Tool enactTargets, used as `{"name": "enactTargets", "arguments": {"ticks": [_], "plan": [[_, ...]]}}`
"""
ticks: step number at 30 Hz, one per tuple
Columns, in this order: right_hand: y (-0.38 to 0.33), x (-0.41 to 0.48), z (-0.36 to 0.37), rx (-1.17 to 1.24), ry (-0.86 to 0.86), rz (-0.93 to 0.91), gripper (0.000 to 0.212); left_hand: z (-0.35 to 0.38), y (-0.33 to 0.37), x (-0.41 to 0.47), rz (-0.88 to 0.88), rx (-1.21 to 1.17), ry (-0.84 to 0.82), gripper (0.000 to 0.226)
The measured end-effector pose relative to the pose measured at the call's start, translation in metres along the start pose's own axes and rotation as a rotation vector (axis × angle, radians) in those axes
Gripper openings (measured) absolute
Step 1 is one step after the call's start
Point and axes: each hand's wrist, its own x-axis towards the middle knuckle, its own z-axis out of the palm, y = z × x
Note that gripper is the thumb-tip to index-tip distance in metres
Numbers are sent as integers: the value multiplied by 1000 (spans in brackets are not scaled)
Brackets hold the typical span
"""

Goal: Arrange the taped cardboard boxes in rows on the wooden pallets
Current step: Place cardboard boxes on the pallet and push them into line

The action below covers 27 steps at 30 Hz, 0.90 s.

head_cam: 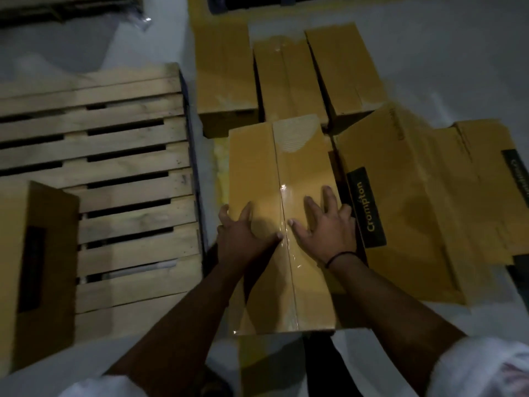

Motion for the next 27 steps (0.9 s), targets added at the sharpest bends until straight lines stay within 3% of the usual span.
{"name": "enactTargets", "arguments": {"ticks": [10,20,27], "plan": [[-234,-89,48,71,11,-89,76,-170,-190,-64,-59,114,146,118],[-342,-123,101,143,-40,-225,76,-236,-305,-87,-167,56,184,114],[-411,-128,177,165,-21,-287,73,-255,-419,-67,-142,1,236,106]]}}
